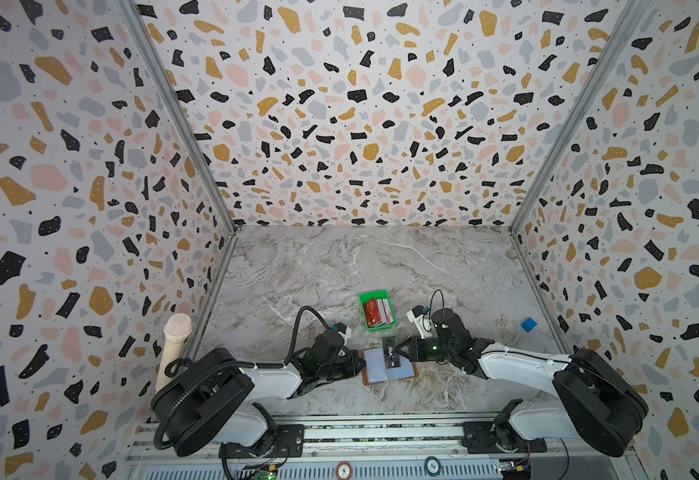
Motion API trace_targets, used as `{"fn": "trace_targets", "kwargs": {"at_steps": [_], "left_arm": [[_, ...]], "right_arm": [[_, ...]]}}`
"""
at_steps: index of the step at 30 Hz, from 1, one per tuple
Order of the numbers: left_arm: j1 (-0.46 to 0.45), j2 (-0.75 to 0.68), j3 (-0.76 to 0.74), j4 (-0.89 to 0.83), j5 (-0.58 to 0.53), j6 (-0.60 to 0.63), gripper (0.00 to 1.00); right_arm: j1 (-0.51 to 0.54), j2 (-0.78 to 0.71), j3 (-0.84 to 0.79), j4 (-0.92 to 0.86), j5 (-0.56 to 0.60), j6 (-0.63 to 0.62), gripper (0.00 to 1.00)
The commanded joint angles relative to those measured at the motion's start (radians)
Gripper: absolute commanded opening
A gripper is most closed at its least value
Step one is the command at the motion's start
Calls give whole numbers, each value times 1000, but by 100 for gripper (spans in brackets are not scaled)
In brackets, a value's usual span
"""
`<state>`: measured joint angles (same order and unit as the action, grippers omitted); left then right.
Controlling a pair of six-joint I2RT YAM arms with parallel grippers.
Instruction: Put the credit cards into the card holder
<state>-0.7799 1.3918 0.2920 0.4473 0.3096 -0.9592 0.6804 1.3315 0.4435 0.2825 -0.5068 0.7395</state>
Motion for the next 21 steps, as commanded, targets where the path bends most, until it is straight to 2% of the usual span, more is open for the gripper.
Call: {"fn": "trace_targets", "kwargs": {"at_steps": [1, 11, 21], "left_arm": [[-7, 17, -24, -47, 9, -8, 0], [-15, 11, -45, -32, 1, -29, 0], [-34, 7, -63, -10, -9, -56, 0]], "right_arm": [[7, -24, -8, -3, -15, 12, 0], [8, -39, 1, -39, 28, 6, 0], [25, -50, -38, 7, 42, 63, 0]]}}
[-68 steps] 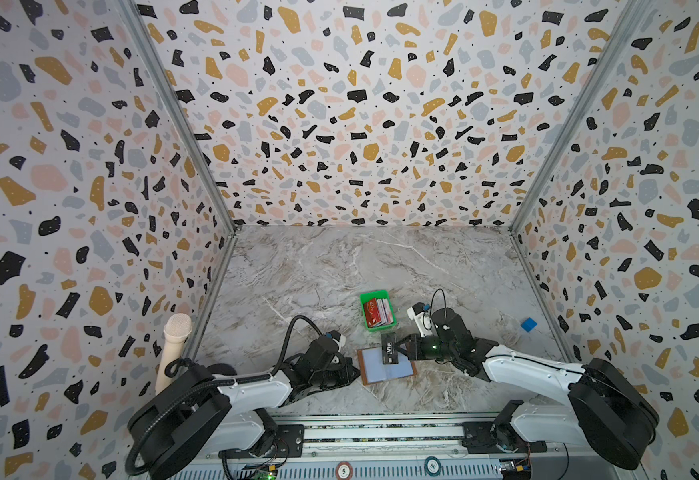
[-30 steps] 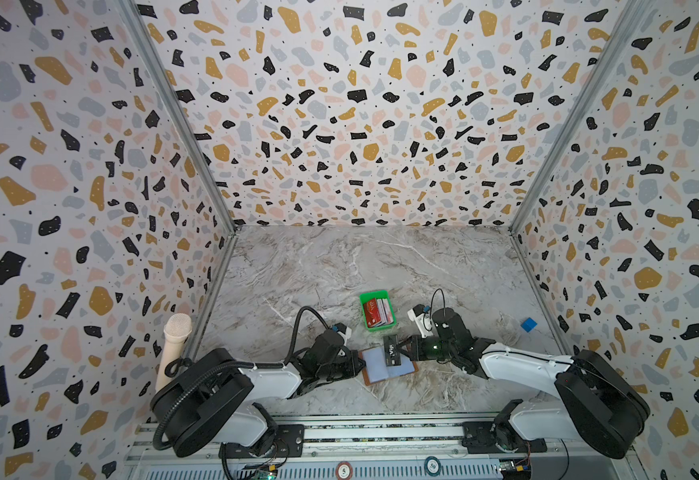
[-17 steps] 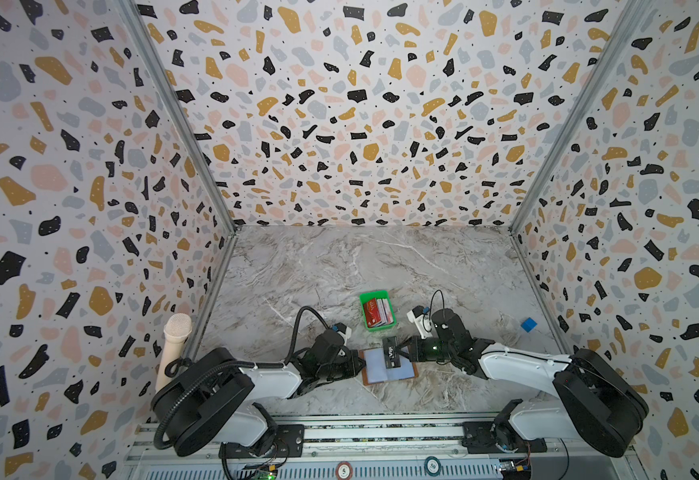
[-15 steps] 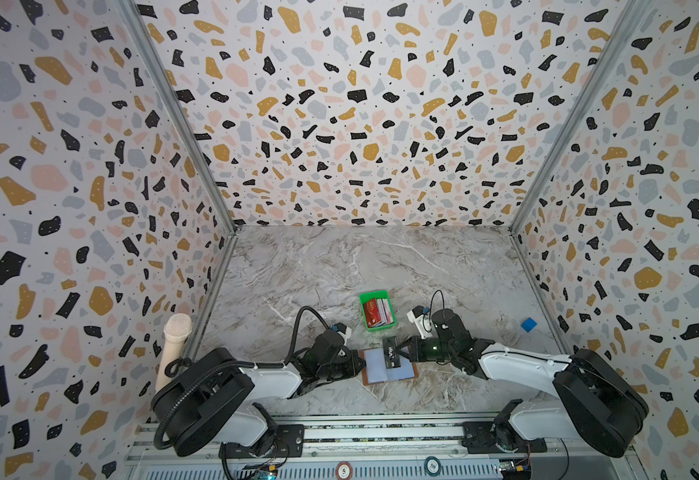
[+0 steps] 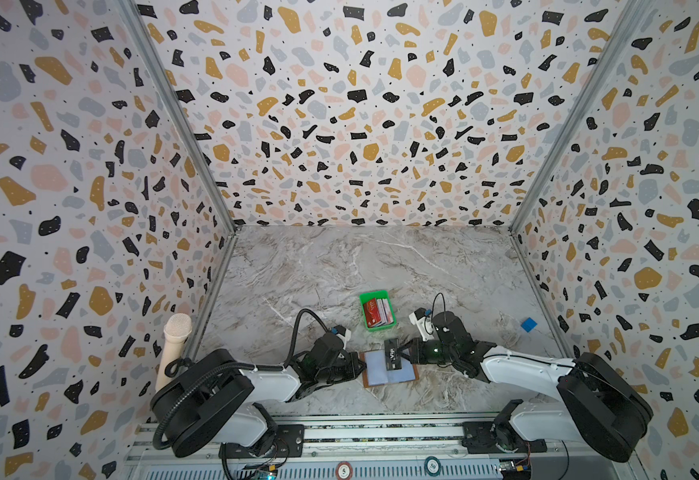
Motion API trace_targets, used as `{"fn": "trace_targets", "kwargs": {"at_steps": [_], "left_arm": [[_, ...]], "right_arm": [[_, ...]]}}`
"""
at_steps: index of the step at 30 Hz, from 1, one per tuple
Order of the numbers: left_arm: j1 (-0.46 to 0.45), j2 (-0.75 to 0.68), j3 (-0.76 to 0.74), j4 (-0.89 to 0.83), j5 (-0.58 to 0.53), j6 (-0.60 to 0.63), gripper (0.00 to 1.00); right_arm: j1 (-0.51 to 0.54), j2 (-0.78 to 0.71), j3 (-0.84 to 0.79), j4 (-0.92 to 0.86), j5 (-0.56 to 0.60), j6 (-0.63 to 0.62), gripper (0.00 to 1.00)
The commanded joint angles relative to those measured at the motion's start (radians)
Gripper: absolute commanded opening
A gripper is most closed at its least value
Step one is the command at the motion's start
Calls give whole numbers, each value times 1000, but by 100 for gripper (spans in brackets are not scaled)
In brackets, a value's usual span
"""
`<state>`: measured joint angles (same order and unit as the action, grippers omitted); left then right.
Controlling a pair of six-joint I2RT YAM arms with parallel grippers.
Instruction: Put the credit cards into the card holder
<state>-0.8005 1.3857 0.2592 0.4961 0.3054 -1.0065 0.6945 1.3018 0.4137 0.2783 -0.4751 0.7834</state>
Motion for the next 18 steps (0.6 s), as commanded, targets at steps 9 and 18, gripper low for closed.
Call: {"fn": "trace_targets", "kwargs": {"at_steps": [9, 18], "left_arm": [[-20, -5, -32, -75, -23, -12, 0], [-22, -4, -34, -70, -25, -11, 0]], "right_arm": [[10, -64, -7, -33, 33, 15, 0], [20, -44, 2, -36, 35, 5, 0]]}}
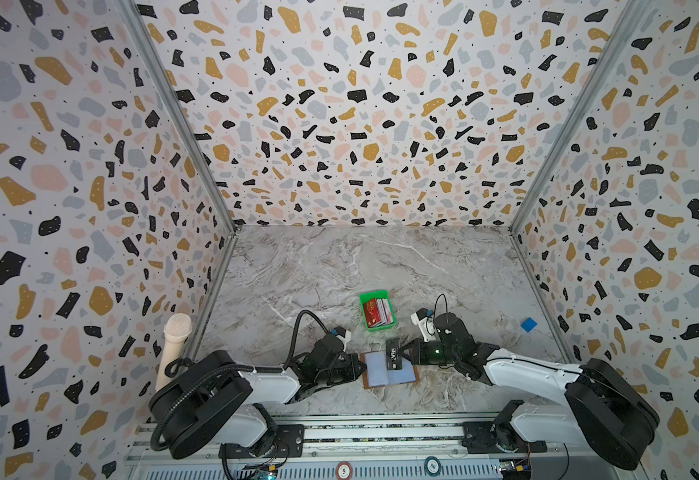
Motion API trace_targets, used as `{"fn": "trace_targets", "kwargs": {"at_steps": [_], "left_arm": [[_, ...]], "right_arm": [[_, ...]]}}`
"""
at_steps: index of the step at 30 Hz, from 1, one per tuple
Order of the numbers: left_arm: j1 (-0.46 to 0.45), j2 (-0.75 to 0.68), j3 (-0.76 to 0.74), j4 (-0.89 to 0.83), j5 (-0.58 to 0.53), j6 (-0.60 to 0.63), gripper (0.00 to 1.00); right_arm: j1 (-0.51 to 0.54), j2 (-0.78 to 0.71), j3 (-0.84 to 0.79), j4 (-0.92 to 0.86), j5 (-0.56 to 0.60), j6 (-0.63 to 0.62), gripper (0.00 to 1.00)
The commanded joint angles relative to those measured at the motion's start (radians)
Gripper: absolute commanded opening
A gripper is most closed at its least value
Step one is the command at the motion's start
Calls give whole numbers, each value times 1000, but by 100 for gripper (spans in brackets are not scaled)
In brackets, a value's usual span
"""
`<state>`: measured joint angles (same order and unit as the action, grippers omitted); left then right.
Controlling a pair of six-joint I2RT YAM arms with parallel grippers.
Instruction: Put the credit cards into the card holder
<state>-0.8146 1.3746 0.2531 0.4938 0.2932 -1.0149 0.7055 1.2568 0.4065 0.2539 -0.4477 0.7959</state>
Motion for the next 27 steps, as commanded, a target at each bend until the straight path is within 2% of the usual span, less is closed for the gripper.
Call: {"fn": "trace_targets", "kwargs": {"at_steps": [1, 27], "left_arm": [[-7, 8, -28, -65, -11, -4, 0], [-15, -8, -44, -57, -25, -27, 0]], "right_arm": [[11, 5, 12, -9, 7, -5, 0], [24, 5, -17, 17, -17, 106, 0]]}}
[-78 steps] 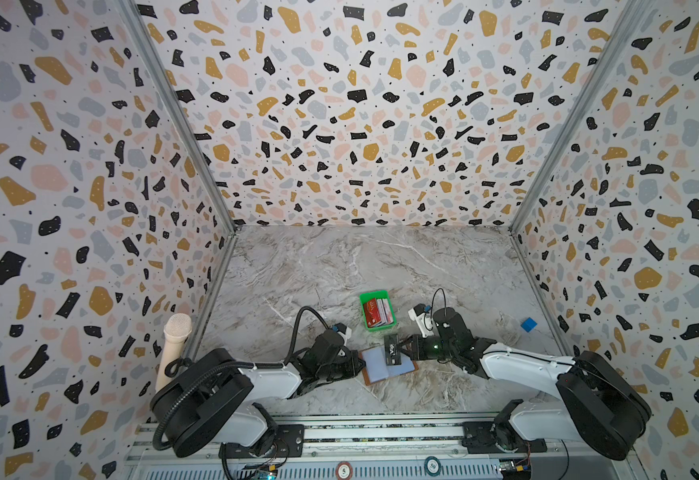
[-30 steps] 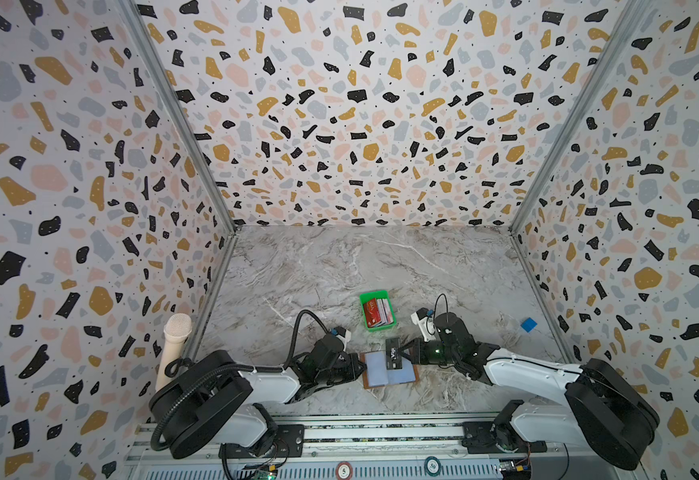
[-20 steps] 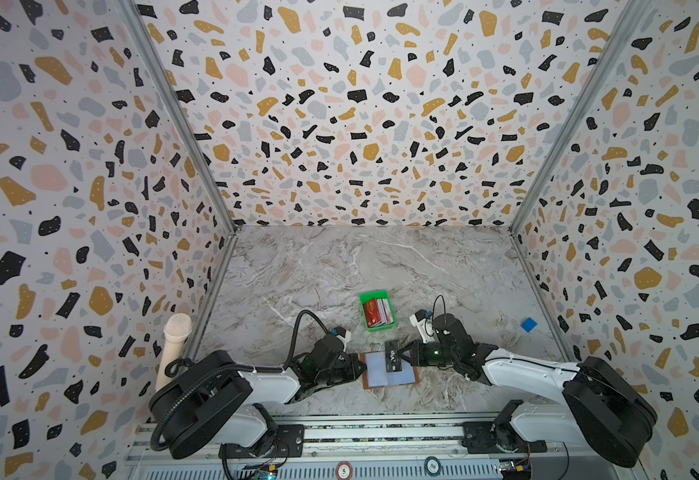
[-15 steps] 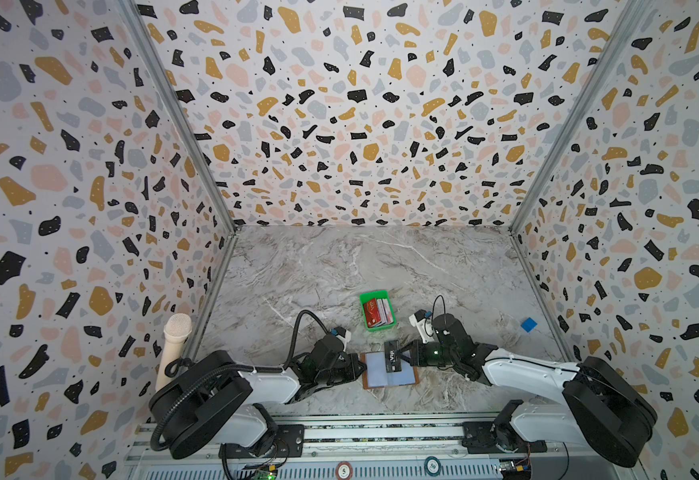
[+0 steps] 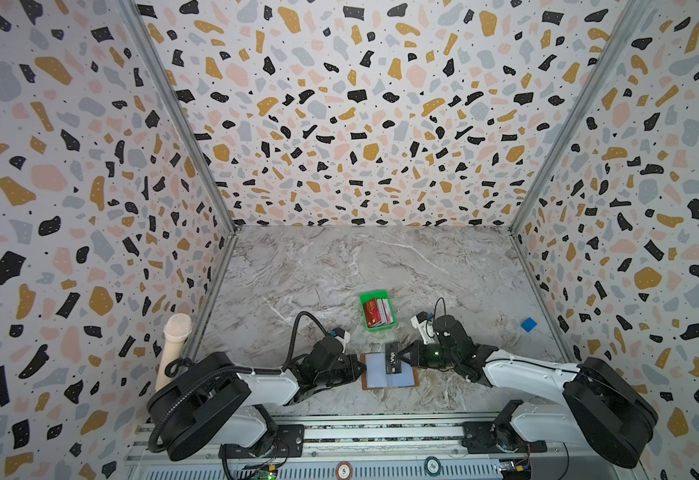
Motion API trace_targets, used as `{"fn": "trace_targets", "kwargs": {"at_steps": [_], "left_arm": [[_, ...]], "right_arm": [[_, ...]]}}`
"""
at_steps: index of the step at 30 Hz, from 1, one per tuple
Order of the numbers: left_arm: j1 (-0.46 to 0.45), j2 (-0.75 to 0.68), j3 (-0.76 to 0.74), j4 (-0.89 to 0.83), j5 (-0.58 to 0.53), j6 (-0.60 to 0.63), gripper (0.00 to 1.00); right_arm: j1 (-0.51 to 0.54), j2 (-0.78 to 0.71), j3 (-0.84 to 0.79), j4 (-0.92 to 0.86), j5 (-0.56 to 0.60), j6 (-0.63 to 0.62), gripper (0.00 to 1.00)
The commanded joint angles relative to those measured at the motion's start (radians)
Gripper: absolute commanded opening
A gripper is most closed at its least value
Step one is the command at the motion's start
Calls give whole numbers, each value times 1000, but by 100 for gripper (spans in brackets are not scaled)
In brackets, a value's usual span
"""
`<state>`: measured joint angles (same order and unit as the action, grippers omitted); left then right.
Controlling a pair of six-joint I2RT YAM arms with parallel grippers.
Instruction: Put the credit cards into the card holder
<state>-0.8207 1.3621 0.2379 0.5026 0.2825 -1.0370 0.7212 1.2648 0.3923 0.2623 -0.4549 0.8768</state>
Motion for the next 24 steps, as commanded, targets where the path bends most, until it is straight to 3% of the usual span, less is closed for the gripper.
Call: {"fn": "trace_targets", "kwargs": {"at_steps": [1, 14, 24], "left_arm": [[-9, 4, -31, -65, -14, -6, 0], [-9, -2, -38, -56, -19, -15, 0], [-12, 2, -71, -3, -8, -59, 0]], "right_arm": [[7, 2, -6, 15, -14, 33, 0], [32, -6, -6, -16, 25, 63, 0], [34, 25, -24, -22, -26, 70, 0]]}}
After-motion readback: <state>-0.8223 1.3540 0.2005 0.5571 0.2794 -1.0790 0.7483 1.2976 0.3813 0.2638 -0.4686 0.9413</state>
